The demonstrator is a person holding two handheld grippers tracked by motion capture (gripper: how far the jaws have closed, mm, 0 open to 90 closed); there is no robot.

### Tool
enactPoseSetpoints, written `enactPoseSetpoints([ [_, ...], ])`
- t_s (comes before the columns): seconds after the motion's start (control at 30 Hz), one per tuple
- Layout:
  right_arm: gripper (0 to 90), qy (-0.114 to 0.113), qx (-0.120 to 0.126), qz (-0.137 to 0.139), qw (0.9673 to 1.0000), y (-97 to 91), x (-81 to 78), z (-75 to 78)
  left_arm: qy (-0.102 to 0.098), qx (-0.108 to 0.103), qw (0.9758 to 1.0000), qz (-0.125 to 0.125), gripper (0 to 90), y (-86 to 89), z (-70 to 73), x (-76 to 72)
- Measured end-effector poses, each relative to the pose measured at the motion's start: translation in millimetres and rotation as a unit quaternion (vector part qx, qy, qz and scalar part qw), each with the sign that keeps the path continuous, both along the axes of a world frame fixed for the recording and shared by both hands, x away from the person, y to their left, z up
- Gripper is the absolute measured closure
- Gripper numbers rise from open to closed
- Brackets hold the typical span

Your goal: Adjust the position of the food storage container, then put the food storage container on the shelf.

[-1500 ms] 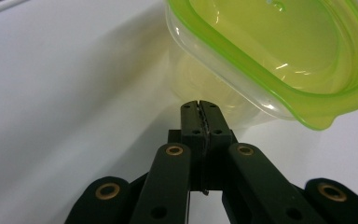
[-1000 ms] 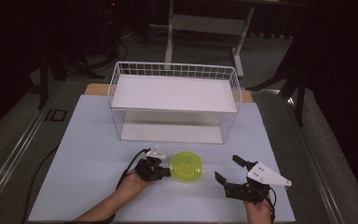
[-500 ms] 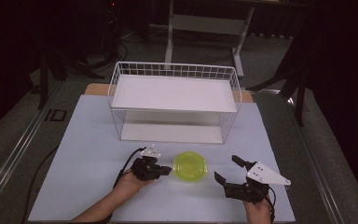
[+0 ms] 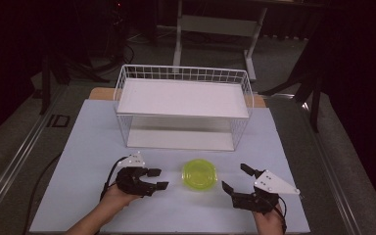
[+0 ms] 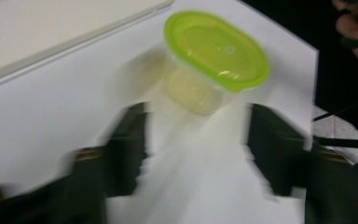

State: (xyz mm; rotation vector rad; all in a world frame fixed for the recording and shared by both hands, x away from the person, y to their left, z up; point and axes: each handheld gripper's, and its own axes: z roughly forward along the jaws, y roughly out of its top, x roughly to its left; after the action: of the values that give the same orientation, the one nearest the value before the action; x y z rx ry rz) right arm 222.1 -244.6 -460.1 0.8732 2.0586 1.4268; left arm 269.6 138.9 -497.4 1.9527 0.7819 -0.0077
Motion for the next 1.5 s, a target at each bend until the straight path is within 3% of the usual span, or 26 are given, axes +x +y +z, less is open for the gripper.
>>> enactPoseSetpoints([
  [0.07, 15.6, -0.014, -0.008, -0.020, 0.9997, 1.9, -3.5, 2.5, -0.003, 0.004, 0.9999, 0.009, 14.1, 1.1, 3.3, -1.8],
  [0.1, 15.6, -0.024, -0.013, -0.027, 0.9992, 3.1, -5.3, 3.5, -0.005, 0.008, 0.9999, 0.013, 9.7, 1.5, 4.8, -2.8],
  [0.17, 15.6, -0.027, -0.026, -0.015, 0.9992, 4.4, -7.2, 4.9, -0.001, -0.001, 0.9999, 0.017, 2.5, 2.1, 7.1, -4.0],
  [0.37, 15.8, -0.008, -0.043, 0.000, 0.9990, 9.0, -6.6, 2.6, -0.035, -0.001, 0.9987, 0.037, 1.5, -1.8, 15.3, -9.6],
  [0.4, 16.4, -0.004, -0.044, -0.002, 0.9990, 10.0, -6.2, 1.9, -0.060, -0.004, 0.9975, 0.038, 1.5, -4.6, 17.1, -11.7],
  [0.47, 16.8, -0.013, -0.040, -0.003, 0.9991, 11.4, -8.4, 2.5, -0.073, -0.015, 0.9967, 0.033, 1.6, -7.8, 18.3, -13.2],
  [0.53, 16.7, -0.025, -0.028, -0.001, 0.9993, 11.5, -9.5, 4.7, -0.072, -0.030, 0.9965, 0.029, 1.6, -10.7, 19.8, -13.7],
  [0.6, 16.6, -0.016, -0.016, 0.016, 0.9996, 11.5, -8.5, 6.6, -0.078, -0.036, 0.9960, 0.026, 1.6, -13.5, 22.7, -13.8],
  [0.67, 18.1, 0.020, -0.017, 0.028, 0.9993, 13.7, -4.7, 6.3, -0.077, -0.040, 0.9961, 0.018, 1.6, -16.0, 27.8, -13.4],
  [0.7, 18.1, 0.026, -0.017, 0.035, 0.9989, 14.7, -3.6, 5.6, -0.078, -0.042, 0.9959, 0.018, 1.6, -16.9, 30.8, -13.4],
  [0.77, 18.0, 0.023, -0.018, 0.037, 0.9989, 16.0, -3.4, 4.5, -0.075, -0.051, 0.9956, 0.023, 1.6, -18.5, 37.0, -12.2],
  [0.8, 18.0, 0.009, -0.052, 0.027, 0.9982, 19.2, -2.5, 5.9, -0.070, -0.054, 0.9958, 0.024, 1.6, -18.9, 39.1, -11.5],
  [0.87, 18.0, 0.008, -0.042, 0.033, 0.9985, 19.1, -1.4, 9.1, -0.069, -0.057, 0.9958, 0.019, 1.6, -19.9, 43.6, -9.5],
  [0.97, 18.3, -0.005, -0.038, 0.037, 0.9986, 19.1, 0.6, 13.7, -0.071, -0.044, 0.9965, 0.003, 1.8, -22.8, 46.9, -6.9],
  [1.03, 18.3, -0.008, -0.031, 0.048, 0.9984, 20.4, 3.0, 14.9, -0.074, -0.035, 0.9966, 0.006, 2.0, -25.1, 48.1, -6.3],
  [1.13, 18.2, -0.002, -0.038, 0.043, 0.9983, 23.5, 7.6, 16.6, -0.031, -0.055, 0.9980, 0.003, 2.0, -26.9, 50.8, -1.6],
  [1.17, 18.2, -0.002, -0.038, 0.043, 0.9983, 23.5, 7.6, 16.6, -0.031, -0.055, 0.9980, 0.003, 2.0, -26.9, 50.8, -1.6],
  [1.27, 14.1, 0.025, -0.022, 0.039, 0.9987, 25.5, 18.0, 21.0, -0.031, -0.050, 0.9983, -0.006, 1.9, -32.3, 56.5, 4.6],
  [1.4, 12.2, 0.037, -0.017, 0.032, 0.9986, 27.5, 25.0, 23.0, -0.028, -0.049, 0.9983, -0.010, 1.9, -35.3, 58.2, 9.0],
  [1.5, 11.4, 0.059, 0.004, 0.028, 0.9979, 29.6, 34.6, 21.3, -0.031, -0.032, 0.9990, 0.009, 1.9, -47.3, 59.5, 16.4],
])
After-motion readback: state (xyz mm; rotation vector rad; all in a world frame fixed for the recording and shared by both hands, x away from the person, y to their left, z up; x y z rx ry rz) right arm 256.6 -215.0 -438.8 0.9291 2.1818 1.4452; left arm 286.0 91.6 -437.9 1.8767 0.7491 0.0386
